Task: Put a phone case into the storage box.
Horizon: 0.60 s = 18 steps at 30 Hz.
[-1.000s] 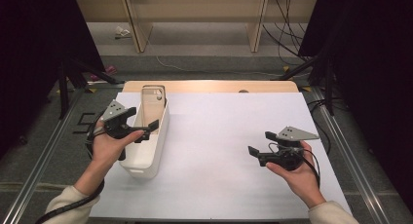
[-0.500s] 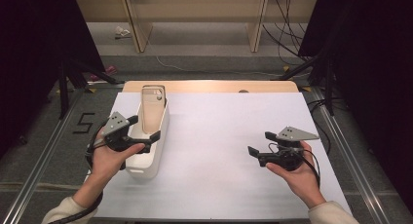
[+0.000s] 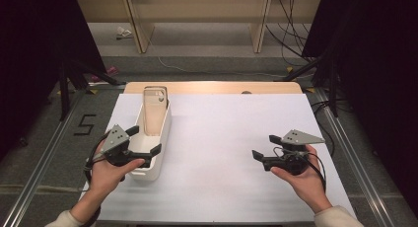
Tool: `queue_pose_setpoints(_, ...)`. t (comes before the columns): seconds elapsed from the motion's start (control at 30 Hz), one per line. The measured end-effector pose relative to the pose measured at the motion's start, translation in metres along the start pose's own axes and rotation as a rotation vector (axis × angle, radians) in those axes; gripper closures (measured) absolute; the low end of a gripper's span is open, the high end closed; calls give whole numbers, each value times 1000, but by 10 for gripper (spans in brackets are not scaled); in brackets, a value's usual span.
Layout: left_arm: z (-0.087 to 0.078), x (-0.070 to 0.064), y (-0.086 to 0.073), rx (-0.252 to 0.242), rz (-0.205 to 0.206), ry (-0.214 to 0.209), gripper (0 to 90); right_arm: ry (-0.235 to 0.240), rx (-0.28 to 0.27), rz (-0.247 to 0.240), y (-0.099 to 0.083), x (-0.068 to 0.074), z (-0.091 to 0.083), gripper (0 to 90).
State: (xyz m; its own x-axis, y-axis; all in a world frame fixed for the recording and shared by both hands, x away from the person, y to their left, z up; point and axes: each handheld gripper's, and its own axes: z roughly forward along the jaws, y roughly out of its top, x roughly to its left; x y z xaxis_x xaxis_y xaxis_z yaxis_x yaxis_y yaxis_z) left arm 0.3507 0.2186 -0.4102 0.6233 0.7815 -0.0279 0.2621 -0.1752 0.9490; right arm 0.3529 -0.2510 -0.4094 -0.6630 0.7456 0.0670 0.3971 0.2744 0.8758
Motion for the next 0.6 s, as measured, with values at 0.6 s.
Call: queue_pose_setpoints(0.6,-11,-1,-13,-1,19,21,0,1,5,9,-5,-2,-7,162)
